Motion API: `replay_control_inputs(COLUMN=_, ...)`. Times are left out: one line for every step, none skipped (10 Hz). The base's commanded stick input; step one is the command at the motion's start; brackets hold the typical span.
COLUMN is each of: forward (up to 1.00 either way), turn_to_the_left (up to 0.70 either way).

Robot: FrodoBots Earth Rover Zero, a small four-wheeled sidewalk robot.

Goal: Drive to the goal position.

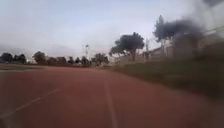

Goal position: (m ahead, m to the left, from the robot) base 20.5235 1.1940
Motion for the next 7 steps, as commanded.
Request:
replay_control_inputs(forward=0.70, turn_to_the_left=0.00)
replay_control_inputs(forward=0.70, turn_to_the_left=0.00)
replay_control_inputs(forward=0.70, turn_to_the_left=0.00)
replay_control_inputs(forward=0.70, turn_to_the_left=0.00)
replay_control_inputs(forward=0.70, turn_to_the_left=0.00)
replay_control_inputs(forward=0.70, turn_to_the_left=0.00)
replay_control_inputs(forward=0.70, turn_to_the_left=0.00)
